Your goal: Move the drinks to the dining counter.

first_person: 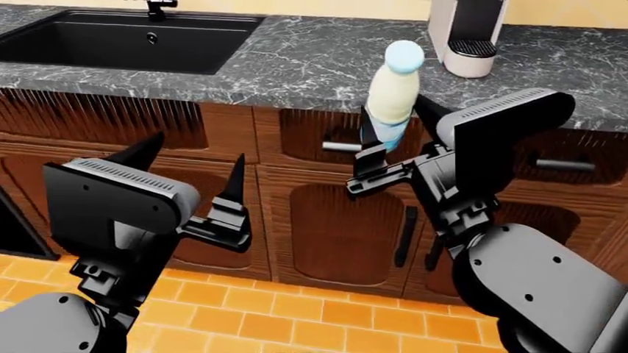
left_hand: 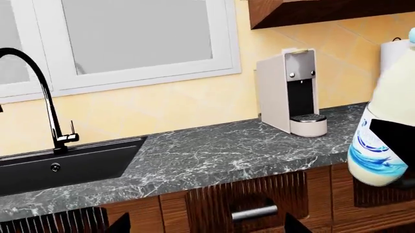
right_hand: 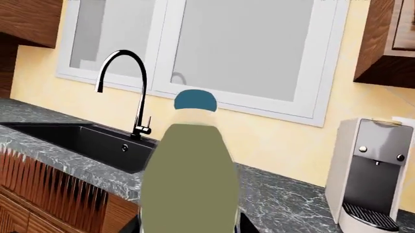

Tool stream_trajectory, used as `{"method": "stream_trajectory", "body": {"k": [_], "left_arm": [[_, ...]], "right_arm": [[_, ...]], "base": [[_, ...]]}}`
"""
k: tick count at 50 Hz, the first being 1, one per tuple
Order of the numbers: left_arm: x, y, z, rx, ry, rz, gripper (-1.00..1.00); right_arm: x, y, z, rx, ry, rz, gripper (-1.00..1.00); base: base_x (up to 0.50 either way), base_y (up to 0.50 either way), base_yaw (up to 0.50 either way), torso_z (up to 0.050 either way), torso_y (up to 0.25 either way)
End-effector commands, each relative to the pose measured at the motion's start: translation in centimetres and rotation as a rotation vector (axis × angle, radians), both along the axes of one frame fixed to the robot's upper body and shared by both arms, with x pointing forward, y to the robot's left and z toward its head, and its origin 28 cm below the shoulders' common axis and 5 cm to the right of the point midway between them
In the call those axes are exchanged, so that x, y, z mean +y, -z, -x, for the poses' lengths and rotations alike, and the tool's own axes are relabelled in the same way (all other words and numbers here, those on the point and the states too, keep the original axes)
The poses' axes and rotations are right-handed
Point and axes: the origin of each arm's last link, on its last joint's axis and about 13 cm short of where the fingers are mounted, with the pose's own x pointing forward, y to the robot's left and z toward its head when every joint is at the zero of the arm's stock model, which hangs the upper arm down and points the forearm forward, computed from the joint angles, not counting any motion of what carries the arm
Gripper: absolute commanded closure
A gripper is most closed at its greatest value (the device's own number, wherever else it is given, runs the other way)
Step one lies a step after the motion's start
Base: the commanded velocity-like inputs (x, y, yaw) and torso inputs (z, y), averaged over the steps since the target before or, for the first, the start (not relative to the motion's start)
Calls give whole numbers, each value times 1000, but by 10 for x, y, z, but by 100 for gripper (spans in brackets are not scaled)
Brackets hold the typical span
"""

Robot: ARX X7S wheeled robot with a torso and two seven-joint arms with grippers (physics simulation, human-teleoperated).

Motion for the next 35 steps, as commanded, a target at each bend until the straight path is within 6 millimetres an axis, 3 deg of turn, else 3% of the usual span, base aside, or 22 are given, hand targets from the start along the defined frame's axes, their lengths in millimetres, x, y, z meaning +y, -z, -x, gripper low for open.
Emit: {"method": "stream_trajectory", "body": {"k": [1, 35], "left_arm": [[0, 0, 0, -1, -1, 0, -100], [0, -1, 0, -3, 2, -4, -100]], "right_arm": [[-1, -3, -2, -37, 28, 28, 100], [3, 0, 0, -39, -11, 70, 100]], "base": [[0, 0, 500, 0, 0], [0, 0, 500, 0, 0]]}}
